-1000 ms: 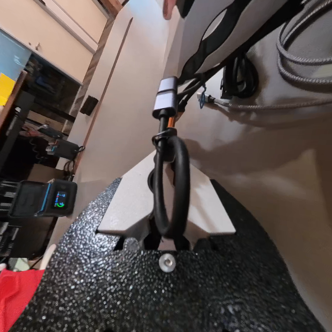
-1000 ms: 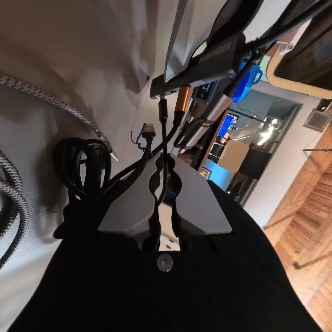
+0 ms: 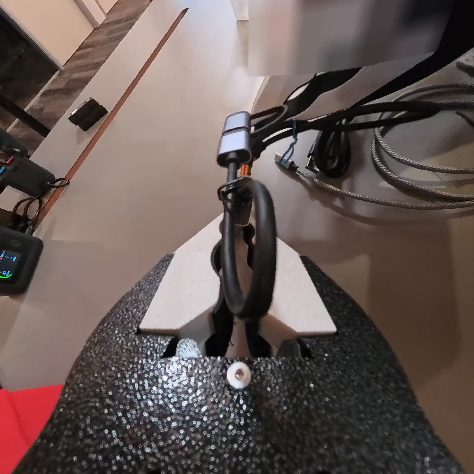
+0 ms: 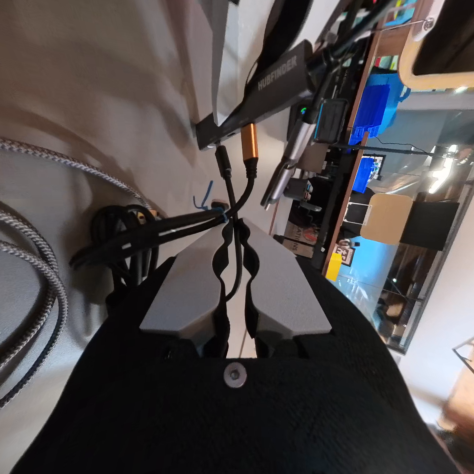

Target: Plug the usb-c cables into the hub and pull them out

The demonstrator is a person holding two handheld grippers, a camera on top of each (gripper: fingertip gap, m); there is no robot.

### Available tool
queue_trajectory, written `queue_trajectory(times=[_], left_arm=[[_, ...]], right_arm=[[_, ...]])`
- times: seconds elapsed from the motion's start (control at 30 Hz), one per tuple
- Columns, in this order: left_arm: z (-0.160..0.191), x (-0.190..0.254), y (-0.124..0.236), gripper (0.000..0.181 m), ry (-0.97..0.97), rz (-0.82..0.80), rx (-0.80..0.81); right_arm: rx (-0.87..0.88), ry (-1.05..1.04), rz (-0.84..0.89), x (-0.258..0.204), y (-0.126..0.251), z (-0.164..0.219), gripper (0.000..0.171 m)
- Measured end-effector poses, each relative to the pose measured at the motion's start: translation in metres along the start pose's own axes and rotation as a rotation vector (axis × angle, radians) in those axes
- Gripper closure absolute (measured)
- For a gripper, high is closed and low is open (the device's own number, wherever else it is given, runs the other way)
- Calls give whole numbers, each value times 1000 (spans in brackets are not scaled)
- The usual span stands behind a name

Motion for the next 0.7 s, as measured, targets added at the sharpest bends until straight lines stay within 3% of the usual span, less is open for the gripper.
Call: queue_trajectory(times=[0.3,0.7], left_arm=[[1,0,0,173,10,36,35],[-1,2,-1,174,-21,6,33]], right_arm=[[-52,8,-45,-6,-6,0,169],[6,-100,-106,-6,-7,3,170]])
Point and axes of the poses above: each gripper's, where its closed fingertips meet, y back along the fingers, z out of its underside, x = y × z across the jaws, the point moved 9 cm from there along y, back along the fingers, and after that the axes turned 13 degrees about -x, right-handed, at the moved point
